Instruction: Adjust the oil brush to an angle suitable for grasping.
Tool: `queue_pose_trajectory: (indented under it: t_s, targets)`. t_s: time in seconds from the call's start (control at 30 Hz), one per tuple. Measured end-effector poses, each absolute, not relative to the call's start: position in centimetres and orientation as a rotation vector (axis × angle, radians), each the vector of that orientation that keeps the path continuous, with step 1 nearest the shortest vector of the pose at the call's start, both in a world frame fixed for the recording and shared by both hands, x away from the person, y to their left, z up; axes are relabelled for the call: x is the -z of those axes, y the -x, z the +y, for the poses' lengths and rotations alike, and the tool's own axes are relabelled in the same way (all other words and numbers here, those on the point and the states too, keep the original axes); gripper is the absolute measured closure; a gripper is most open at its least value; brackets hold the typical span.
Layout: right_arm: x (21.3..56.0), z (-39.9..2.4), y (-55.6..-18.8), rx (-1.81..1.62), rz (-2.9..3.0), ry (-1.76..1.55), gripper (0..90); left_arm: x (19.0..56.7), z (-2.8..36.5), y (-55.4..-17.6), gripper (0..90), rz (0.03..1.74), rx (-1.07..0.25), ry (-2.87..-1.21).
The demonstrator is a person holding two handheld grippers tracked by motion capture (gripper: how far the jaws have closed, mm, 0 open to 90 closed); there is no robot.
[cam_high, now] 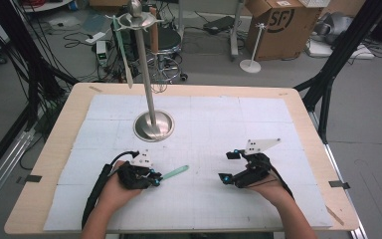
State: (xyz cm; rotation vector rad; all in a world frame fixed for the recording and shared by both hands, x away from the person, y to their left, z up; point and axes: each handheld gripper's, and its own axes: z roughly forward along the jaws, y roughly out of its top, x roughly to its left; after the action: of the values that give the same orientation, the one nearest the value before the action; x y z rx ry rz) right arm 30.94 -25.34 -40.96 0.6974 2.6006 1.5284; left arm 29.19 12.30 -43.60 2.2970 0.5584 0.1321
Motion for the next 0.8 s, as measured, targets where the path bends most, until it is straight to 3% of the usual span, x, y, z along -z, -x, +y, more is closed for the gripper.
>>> queue_pose_trajectory:
  t_s: [0.43, 0.8]
  targets:
    - [40.9, -25.3, -30.9, -1.529, 2.603, -0.699, 11.8, 43.6, 9.2, -28.5, 77.9, 0.422, -0.106, -2.333]
    - [40.9, -25.4, -30.9, -1.527, 2.603, -0.694, 11.8, 43.2, 11.1, -28.7, 63.9, 0.495, -0.097, -2.33]
